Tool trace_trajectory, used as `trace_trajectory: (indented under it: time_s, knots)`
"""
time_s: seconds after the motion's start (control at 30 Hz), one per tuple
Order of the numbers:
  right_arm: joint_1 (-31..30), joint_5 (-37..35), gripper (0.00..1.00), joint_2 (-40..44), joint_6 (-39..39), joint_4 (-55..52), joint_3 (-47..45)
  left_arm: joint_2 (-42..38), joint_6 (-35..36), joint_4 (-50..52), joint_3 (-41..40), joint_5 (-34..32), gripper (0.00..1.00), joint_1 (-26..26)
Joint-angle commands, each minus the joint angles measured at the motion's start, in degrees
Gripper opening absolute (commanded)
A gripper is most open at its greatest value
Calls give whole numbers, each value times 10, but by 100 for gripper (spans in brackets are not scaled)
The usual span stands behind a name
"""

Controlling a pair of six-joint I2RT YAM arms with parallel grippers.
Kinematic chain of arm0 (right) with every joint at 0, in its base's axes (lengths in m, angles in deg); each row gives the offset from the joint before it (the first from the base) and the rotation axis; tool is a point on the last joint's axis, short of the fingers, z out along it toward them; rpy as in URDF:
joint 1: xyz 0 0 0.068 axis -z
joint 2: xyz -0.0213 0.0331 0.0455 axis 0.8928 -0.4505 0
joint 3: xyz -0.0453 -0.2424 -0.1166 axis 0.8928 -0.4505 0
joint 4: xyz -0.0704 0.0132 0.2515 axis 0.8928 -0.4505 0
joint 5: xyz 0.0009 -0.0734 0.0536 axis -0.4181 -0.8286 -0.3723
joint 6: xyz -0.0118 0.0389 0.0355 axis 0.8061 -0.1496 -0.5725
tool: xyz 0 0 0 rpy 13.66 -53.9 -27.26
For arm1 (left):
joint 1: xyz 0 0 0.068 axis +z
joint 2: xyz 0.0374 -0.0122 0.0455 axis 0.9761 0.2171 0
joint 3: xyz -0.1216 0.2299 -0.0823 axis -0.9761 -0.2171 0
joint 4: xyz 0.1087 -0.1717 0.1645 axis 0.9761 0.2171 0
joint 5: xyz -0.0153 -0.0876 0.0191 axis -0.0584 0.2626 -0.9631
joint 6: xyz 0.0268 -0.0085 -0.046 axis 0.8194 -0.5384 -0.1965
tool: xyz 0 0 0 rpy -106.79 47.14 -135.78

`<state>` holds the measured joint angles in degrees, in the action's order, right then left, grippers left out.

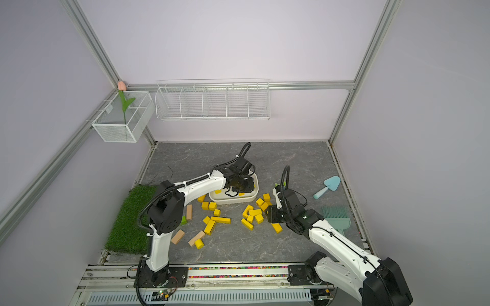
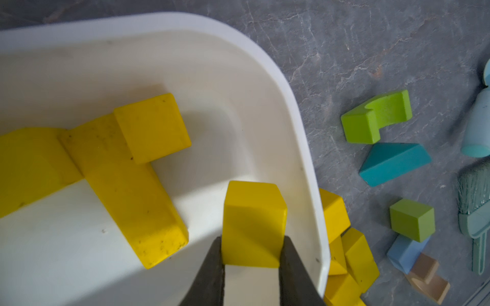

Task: Pick out the yellow building blocks
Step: Place the building block in the storage box.

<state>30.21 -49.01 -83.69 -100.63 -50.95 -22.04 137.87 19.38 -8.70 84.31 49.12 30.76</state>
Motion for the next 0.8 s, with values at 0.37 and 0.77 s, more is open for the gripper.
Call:
trace_trajectory:
  time_s: [0.37,0.77]
  knots:
    - [18,32,54,-4,5,21,-13,65,-7,32,89,-9,21,-5]
    - [28,47,54,3,6,25,-20,78,-23,81,107,-73,25,-5]
